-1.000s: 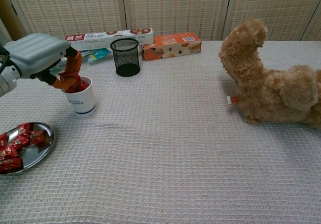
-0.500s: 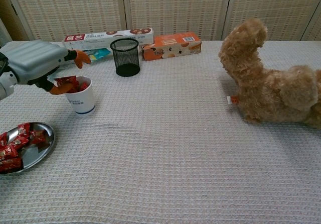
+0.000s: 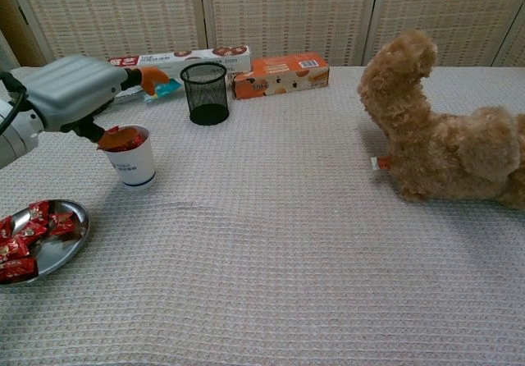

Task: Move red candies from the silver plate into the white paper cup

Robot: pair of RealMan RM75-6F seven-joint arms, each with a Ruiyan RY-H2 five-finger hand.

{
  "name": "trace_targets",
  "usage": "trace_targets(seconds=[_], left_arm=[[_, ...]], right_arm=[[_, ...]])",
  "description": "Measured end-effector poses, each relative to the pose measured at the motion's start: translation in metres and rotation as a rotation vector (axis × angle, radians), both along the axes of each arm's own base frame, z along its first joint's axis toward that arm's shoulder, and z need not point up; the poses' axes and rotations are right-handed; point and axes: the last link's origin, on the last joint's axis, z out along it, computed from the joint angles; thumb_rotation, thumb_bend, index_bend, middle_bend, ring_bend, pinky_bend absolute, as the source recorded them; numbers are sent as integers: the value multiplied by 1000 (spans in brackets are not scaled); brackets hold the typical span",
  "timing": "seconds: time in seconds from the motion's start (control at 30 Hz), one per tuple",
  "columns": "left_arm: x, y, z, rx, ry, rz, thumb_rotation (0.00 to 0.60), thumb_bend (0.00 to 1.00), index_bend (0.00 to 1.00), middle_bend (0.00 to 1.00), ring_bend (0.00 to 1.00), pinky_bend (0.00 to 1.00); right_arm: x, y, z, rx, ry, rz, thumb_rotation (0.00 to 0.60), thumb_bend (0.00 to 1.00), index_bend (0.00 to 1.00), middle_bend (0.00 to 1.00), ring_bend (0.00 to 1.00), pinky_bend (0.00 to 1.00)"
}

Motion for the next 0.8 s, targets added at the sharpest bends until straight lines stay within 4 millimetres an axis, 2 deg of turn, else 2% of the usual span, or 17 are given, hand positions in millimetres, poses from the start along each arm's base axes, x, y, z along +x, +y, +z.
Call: trace_targets(seconds=[0.1,0.2,0.27,0.33,0.37,0.43,0.53,0.6,0.67,0.8], left_arm=[[4,-7,5,-9,-37,-12,600,409,55,176,829,1000],[7,-20,13,-39,-90,-15,600,405,43,164,757,1000],[6,-33,21,-65,-129,-21,600,398,44,144,597,937],[0,-48,31,-84,-159,-25,600,393,44,117,380,760],[-8,-58,38,-93,-175,-25,600,391,45,104,275,642],[-24,-77,48,-107,-195,-12,600,389,44,89,161,470],[-57,-116,61,-141,-219,47,600,381,34,73,72,297],[-82,-145,74,-147,-223,106,600,375,28,58,40,243],[-102,-170,88,-119,-238,155,600,371,15,47,37,232],[-123,-191,110,-43,-219,177,600,368,0,33,36,229]], right_arm=[[1,0,0,-1,-3,6,600,64,0,0,0,0],[2,2,1,-7,-10,18,600,64,0,0,0,0],[3,4,3,-16,-15,27,600,64,0,0,0,0],[4,6,4,-26,-17,33,600,64,0,0,0,0],[3,7,5,-31,-16,33,600,64,0,0,0,0],[2,8,6,-33,-10,25,600,64,0,0,0,0],[0,7,6,-38,6,6,600,64,0,0,0,0],[-1,7,5,-45,16,-6,600,64,0,0,0,0],[-1,6,4,-51,27,-9,600,64,0,0,0,0],[1,6,-2,-49,34,-8,600,64,0,0,0,0]])
